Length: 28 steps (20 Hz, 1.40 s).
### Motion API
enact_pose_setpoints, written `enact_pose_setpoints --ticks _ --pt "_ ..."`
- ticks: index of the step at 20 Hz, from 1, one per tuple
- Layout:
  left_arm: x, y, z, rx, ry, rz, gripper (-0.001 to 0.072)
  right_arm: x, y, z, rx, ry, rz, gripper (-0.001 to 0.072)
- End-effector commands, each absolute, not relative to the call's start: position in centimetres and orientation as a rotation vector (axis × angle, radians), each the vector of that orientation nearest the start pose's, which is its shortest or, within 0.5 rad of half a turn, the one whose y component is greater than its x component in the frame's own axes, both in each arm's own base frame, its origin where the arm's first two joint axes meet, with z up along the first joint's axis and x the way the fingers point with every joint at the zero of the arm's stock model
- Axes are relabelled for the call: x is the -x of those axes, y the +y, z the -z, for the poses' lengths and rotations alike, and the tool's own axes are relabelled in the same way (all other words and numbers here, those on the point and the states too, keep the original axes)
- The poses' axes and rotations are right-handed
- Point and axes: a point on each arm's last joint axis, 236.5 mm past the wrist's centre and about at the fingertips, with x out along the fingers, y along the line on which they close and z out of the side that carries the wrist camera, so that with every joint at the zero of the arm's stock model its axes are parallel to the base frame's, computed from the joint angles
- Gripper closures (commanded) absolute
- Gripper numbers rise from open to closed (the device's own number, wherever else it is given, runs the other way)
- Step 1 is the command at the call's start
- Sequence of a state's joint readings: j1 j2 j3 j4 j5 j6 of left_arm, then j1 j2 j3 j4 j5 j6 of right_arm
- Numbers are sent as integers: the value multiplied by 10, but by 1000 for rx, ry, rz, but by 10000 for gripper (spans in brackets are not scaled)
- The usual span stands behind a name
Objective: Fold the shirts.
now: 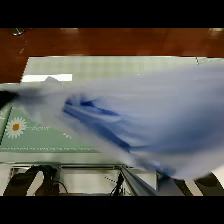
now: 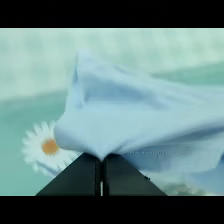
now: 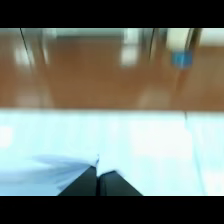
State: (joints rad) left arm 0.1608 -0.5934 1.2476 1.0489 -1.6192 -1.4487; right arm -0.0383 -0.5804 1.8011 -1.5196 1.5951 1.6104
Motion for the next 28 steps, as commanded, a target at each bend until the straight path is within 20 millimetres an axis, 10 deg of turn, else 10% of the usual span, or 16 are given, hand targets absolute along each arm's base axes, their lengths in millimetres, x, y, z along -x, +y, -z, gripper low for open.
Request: enact_pose_setpoints --ticks 1,9,15,16,17,18,21,24,26,28 --pt "-197 -97 -124 318 1112 432 684 -203 3 -315 -82 612 10 687" --pt "-293 -87 -14 606 1002 277 683 -395 -14 -152 -189 870 113 685" --pt "-342 -91 35 684 1138 271 682 -494 59 -59 -471 1073 -109 683" --pt "-346 -92 38 689 1159 279 626 -504 70 -52 -527 1090 -137 581" --pt "-350 -94 37 689 1177 295 354 -509 79 -47 -565 1108 -162 236" --pt "-353 -93 33 681 1191 311 -8 -510 82 -43 -562 1128 -180 86" --pt "-344 -29 10 515 1280 253 3 -484 20 -39 -411 1238 -66 90" --pt "-320 44 -2 608 1297 105 4 -399 -83 -30 -264 1473 139 93" --pt "-305 38 10 795 1279 123 4 -345 -115 -8 -349 1542 264 93" --pt "-301 1 23 895 1228 265 4 -324 -100 19 -513 1448 234 93"
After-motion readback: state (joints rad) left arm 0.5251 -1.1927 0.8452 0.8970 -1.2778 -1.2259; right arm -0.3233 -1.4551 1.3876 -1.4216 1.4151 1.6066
